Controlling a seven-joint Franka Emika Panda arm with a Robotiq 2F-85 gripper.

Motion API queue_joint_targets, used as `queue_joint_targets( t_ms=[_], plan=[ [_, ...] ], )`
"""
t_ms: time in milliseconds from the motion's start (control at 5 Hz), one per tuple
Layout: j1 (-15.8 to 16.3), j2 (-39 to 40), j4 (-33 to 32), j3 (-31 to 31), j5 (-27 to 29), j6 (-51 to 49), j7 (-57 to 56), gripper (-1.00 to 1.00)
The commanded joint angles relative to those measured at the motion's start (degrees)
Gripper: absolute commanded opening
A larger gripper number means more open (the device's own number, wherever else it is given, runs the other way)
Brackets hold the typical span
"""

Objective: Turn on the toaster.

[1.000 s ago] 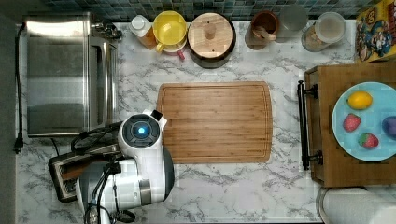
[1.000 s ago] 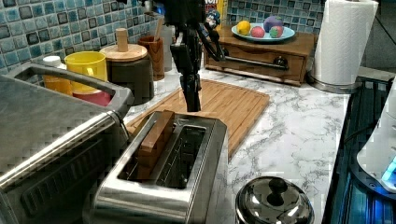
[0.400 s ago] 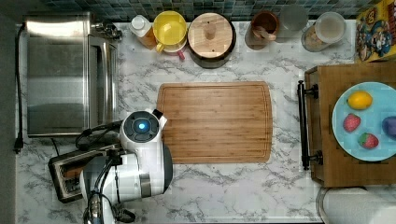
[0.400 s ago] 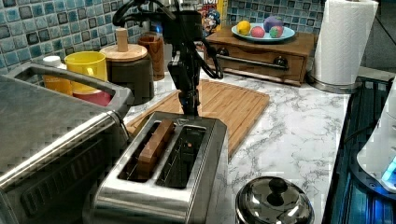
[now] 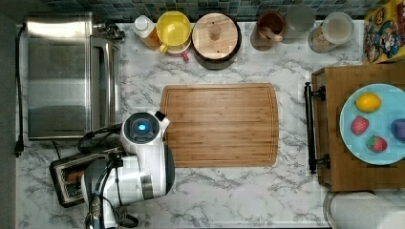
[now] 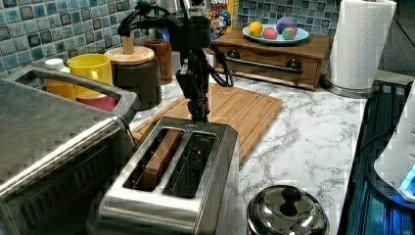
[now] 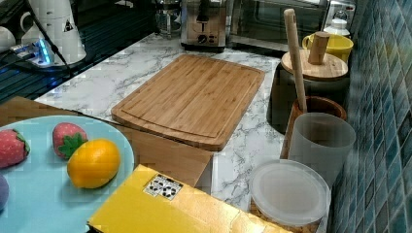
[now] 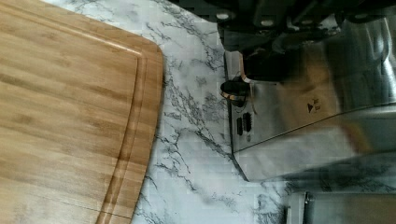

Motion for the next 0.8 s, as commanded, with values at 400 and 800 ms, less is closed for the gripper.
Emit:
queue_joint_targets(
  t_ms=[400, 800],
  plan=[
    [4.2, 19.7, 1.0, 0.6, -8.2, -2.7, 12.2, -1.0],
    [4.1, 19.7, 1.0, 0.6, -8.2, -2.7, 12.2, -1.0]
  ],
)
